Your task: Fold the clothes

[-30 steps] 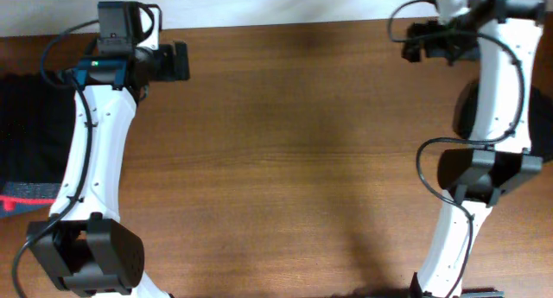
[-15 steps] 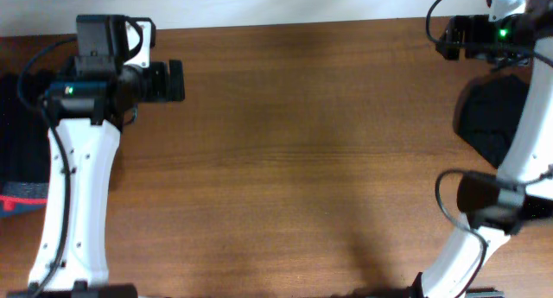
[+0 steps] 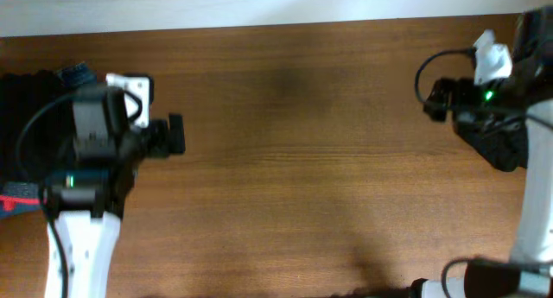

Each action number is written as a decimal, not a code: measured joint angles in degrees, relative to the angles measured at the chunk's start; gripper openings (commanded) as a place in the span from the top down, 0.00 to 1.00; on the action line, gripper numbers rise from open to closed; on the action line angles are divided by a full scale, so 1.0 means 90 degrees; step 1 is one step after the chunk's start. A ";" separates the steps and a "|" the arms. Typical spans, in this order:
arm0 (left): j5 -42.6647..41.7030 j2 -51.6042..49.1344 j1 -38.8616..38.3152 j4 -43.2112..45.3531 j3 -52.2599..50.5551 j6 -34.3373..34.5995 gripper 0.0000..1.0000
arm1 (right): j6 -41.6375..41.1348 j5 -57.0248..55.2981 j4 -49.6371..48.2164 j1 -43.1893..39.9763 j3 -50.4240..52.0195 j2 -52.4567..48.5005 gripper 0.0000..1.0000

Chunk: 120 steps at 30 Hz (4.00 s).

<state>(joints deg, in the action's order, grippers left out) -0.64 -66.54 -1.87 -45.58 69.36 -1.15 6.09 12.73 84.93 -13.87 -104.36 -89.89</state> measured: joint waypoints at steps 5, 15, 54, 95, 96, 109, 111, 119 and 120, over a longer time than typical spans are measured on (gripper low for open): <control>0.0000 0.1263 0.0000 0.0219 -0.1059 0.0005 0.01 | 0.0019 -0.0005 -0.1222 0.0005 0.2106 0.1698 0.01; 0.0027 0.2764 0.0000 0.0141 -0.2623 0.0129 0.01 | 0.0032 -0.0002 -0.2302 0.0005 0.4852 0.4755 0.01; 0.0073 0.2654 0.0000 -0.0347 -0.2737 0.0129 0.01 | 0.0044 0.0231 -0.4435 0.0005 0.7366 0.7329 0.01; 0.0073 0.2657 0.0000 -0.0345 -0.2739 0.0129 0.01 | -0.0459 -0.2084 -0.9039 0.1275 1.1531 0.9911 0.01; 0.0073 0.2657 0.0000 -0.0342 -0.2739 0.0131 0.01 | -0.0481 -0.2072 -0.9039 0.1275 1.1531 0.9911 0.01; 0.0073 0.2657 0.0000 -0.0345 -0.2739 0.0129 0.01 | -0.0510 -0.1909 -0.9029 0.1275 1.1531 0.9911 0.01; 0.0070 0.2657 0.0000 -0.0345 -0.2739 0.0129 0.01 | -0.0508 -0.1909 -0.9029 0.1275 1.1531 0.9911 0.01; 0.0073 0.2657 0.0000 -0.0345 -0.2739 0.0131 0.01 | -0.0510 -0.1909 -0.9029 0.1275 1.1531 0.9911 0.01; 0.0073 0.2657 0.0000 -0.0342 -0.2739 0.0131 0.01 | -0.0512 -0.1909 -0.9029 0.1275 1.1531 0.9911 0.01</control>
<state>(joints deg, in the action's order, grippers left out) 0.01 -42.63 -1.87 -48.66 44.71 0.03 1.48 -4.45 3.66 -2.39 -0.58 -0.69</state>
